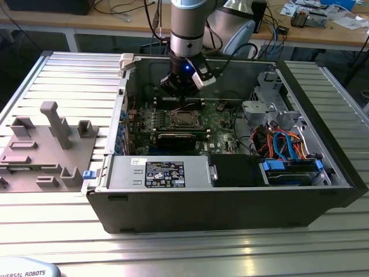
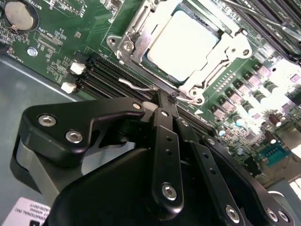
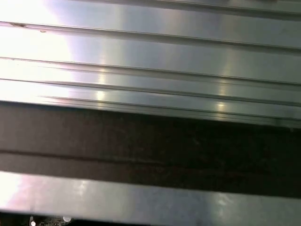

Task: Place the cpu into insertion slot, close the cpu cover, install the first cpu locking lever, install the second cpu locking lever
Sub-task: 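Install the first cpu locking lever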

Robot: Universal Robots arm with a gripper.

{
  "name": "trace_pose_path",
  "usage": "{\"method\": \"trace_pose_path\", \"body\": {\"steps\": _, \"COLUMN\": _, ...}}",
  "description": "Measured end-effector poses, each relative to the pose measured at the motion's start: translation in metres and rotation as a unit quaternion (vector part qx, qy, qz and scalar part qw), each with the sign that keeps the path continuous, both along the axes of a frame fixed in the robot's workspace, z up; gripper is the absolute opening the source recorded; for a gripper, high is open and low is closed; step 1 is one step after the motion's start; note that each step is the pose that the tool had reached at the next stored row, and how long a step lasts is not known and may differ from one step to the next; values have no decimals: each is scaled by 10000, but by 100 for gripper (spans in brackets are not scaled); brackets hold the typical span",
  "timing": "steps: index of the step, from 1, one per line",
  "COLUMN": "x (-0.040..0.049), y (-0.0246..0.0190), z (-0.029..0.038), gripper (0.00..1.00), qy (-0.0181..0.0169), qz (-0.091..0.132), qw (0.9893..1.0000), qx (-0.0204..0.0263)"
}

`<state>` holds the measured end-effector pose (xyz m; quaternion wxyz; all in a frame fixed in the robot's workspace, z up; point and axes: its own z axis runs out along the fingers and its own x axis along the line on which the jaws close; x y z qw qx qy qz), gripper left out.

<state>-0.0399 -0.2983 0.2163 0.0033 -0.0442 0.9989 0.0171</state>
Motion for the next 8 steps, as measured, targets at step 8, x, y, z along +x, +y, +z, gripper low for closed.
{"method": "trace_pose_path", "body": {"steps": 8, "x": 97, "y": 0, "z": -64, "gripper": 11, "qy": 0, "qz": 9, "qw": 10000, "qx": -4}}
